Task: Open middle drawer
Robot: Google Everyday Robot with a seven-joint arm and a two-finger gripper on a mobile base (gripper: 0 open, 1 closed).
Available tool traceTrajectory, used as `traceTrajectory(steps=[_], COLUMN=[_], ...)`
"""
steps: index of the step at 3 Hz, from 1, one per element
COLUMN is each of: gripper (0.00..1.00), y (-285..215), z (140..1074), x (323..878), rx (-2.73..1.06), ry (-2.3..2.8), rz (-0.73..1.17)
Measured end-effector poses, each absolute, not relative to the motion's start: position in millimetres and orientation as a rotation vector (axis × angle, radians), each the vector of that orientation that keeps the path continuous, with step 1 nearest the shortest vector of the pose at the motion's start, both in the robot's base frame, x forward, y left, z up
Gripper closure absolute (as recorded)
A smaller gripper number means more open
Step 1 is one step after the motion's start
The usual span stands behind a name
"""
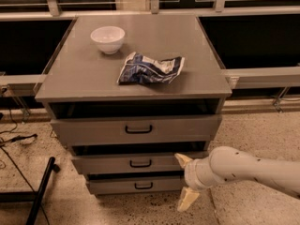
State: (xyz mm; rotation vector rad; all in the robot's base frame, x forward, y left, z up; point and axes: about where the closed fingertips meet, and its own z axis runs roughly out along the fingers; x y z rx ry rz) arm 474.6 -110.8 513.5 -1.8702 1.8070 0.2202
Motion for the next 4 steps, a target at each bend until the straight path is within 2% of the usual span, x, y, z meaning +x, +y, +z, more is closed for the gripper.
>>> traceTrajectory(steps=[2, 3, 4], gripper=[0.00, 0.00, 0.00], y=[-128, -120, -115], z=[501, 479, 471], x=[487, 526, 534], rx=[-1.835, -1.831, -1.842], ry=[1.806, 1.770, 1.772], rz=[0.230, 0.233, 0.237])
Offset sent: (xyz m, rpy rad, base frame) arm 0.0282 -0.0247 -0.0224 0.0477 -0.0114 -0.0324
